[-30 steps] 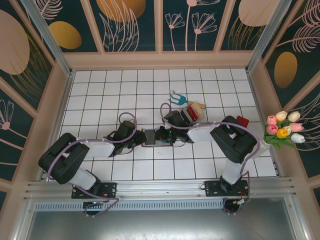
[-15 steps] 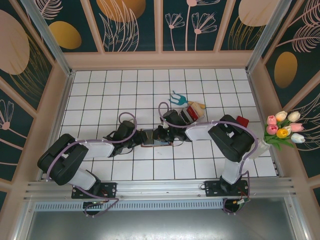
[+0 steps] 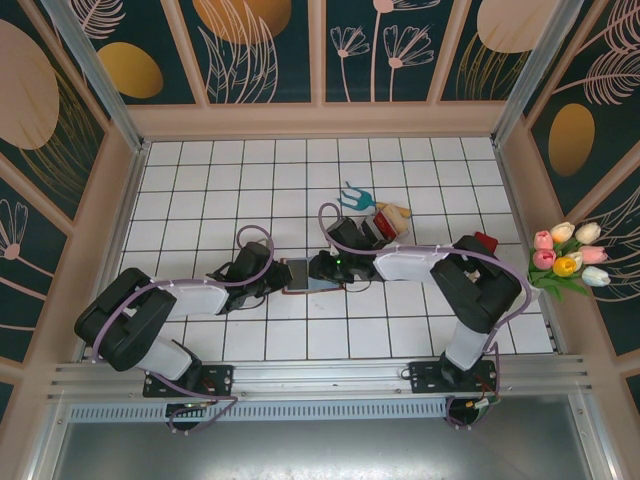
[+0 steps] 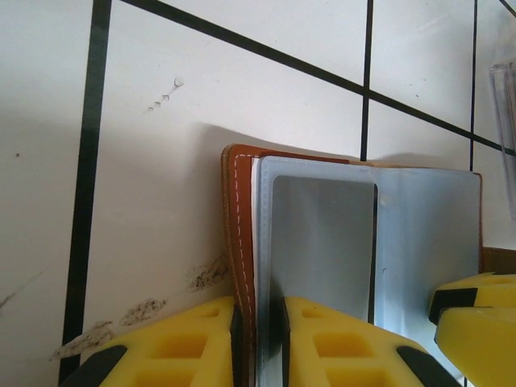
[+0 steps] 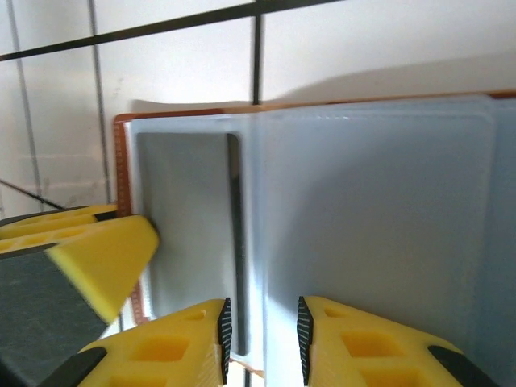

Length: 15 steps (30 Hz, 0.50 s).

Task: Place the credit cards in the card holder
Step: Insert the credit card into the card slot.

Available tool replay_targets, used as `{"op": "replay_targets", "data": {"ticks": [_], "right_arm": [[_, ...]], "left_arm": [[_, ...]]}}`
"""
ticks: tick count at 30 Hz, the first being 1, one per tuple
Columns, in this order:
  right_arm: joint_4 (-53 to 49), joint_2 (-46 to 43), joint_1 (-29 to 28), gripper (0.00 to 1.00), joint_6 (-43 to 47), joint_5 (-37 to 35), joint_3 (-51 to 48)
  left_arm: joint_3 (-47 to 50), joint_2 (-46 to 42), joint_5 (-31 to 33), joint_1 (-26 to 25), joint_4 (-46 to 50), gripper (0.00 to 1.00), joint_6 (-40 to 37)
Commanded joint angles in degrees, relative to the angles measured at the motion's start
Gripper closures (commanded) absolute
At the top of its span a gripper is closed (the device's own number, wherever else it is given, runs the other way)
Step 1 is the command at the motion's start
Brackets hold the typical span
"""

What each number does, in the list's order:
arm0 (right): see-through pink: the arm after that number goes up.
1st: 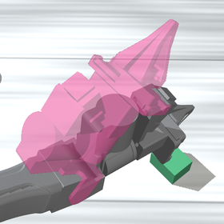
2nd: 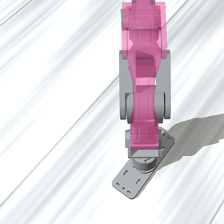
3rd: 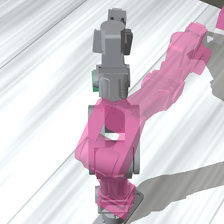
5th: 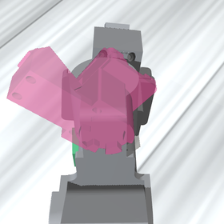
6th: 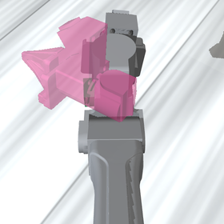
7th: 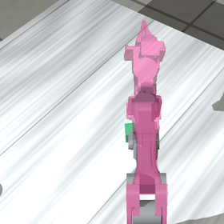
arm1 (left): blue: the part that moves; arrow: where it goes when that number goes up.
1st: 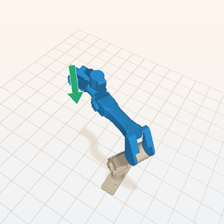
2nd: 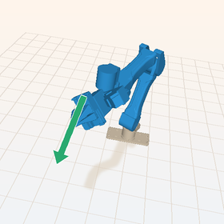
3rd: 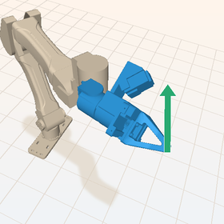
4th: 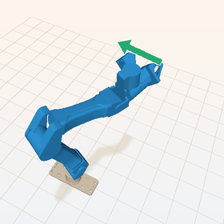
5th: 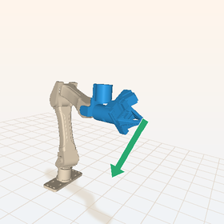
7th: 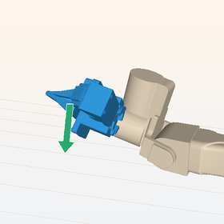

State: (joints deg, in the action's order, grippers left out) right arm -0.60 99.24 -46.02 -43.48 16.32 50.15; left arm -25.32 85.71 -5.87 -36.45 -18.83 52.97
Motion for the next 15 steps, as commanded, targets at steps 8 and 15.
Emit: {"op": "replay_targets", "data": {"ticks": [8, 15], "right_arm": [[-10.43, -2.93, 0.04, 0.68, 4.02, -8.18, 2.39], [-17.92, -12.32, 1.23, 0.59, 11.8, -17.41, 8.31]], "left_arm": [[-0.2, 0.39, 2.67, -0.1, 6.22, 0.77, -1.6], [-4.47, -6.33, 3.9, -0.09, 12.37, 0.61, -4.04]]}}
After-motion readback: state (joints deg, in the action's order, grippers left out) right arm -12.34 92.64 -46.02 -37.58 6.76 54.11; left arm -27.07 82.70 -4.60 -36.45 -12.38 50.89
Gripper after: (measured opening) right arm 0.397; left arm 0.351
